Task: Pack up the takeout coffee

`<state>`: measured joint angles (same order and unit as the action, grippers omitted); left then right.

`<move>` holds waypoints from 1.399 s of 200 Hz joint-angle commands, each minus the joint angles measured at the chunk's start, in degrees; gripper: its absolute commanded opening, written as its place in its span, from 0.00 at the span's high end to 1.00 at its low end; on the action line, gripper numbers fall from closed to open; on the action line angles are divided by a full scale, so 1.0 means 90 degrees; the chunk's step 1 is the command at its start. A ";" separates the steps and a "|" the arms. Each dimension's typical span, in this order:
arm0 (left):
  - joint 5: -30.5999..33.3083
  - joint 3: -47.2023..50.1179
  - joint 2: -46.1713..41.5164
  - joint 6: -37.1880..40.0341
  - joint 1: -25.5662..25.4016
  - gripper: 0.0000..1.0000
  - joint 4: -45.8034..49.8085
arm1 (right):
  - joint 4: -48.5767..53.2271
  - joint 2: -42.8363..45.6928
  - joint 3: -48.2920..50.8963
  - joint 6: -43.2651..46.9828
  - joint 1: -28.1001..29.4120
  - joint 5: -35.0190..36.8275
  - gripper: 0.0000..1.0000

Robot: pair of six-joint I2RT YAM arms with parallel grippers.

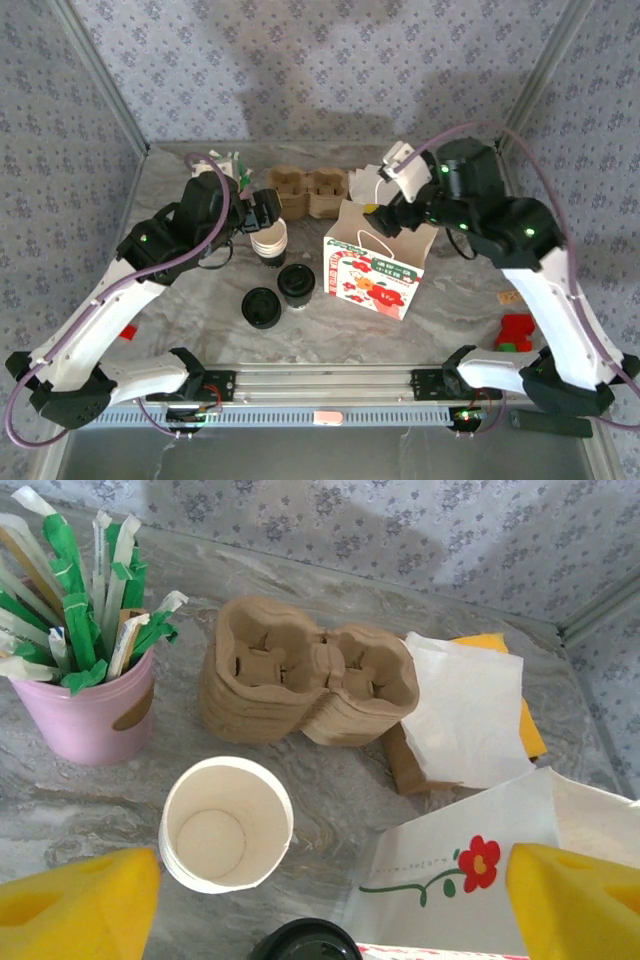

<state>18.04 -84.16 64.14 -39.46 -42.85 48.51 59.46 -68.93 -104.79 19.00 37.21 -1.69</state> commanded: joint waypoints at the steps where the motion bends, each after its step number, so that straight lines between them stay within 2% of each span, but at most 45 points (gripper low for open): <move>1: -0.0750 -0.0538 -0.0150 0.0452 0.0277 0.04 0.0292 | 0.1746 -0.0098 -0.0364 -0.0407 0.0030 -0.0553 0.02; 6: -0.0906 -0.0613 -0.0129 0.0508 0.0341 0.01 0.0347 | 0.1974 -0.0116 -0.0355 -0.0422 0.0047 -0.0580 0.01; 21: -0.1158 -0.0773 -0.0086 0.0610 0.0432 0.00 0.0490 | 0.2320 -0.0134 -0.0106 -0.0442 0.0140 -0.0432 0.00; 50: -0.1373 -0.0723 -0.0089 0.0608 0.0484 0.00 0.0478 | 0.1884 -0.0148 0.0610 -0.0451 0.0322 -0.0228 0.01; 63: -0.1433 -0.0666 -0.0112 0.0563 0.0485 0.00 0.0469 | 0.1609 -0.0218 0.0784 -0.0433 0.0431 -0.0261 0.04; 76: -0.1490 -0.0552 -0.0151 0.0496 0.0488 0.00 0.0412 | 0.1318 -0.0315 0.0885 -0.0442 0.0518 -0.0113 0.11; 90: -0.1521 -0.0408 -0.0219 0.0407 0.0484 0.00 0.0330 | 0.1058 -0.0418 0.0925 -0.0432 0.0552 0.0059 0.29; 124: -0.1542 -0.0182 -0.0330 0.0283 0.0492 0.00 0.0254 | 0.0765 -0.0597 0.0577 -0.0655 0.0587 0.0249 1.00; 181: -0.1594 -0.0127 -0.0286 0.0400 0.0524 0.01 0.0196 | 0.0569 -0.0837 0.0206 -0.1767 0.0549 0.0787 1.00; 211: -0.1644 -0.0073 -0.0290 0.0391 0.0523 0.00 0.0157 | 0.0567 -0.1255 0.0225 -0.2244 0.0619 0.0671 1.00; 231: -0.1633 -0.0004 -0.0362 0.0361 0.0533 0.00 0.0138 | 0.0566 -0.1443 0.0274 -0.2365 0.0692 0.0603 0.85; 241: -0.1624 0.0033 -0.0402 0.0340 0.0532 0.00 0.0137 | 0.0562 -0.1504 0.0243 -0.2397 0.0727 0.0584 0.66; 251: -0.1601 0.0063 -0.0441 0.0313 0.0540 0.00 0.0138 | 0.0592 -0.1546 0.0171 -0.2385 0.0748 0.0516 0.54; 266: -0.1600 0.0089 -0.0476 0.0289 0.0533 0.00 0.0146 | 0.0687 -0.1525 -0.0004 -0.2366 0.0768 0.0433 0.43; 280: -0.1588 0.0093 -0.0494 0.0264 0.0534 0.00 0.0147 | 0.0781 -0.1453 -0.0213 -0.2329 0.0775 0.0360 0.37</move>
<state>4.05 -83.15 61.36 -36.47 -38.35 50.85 65.14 -83.31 -102.48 -1.30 43.83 2.85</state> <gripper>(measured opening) 0.994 0.599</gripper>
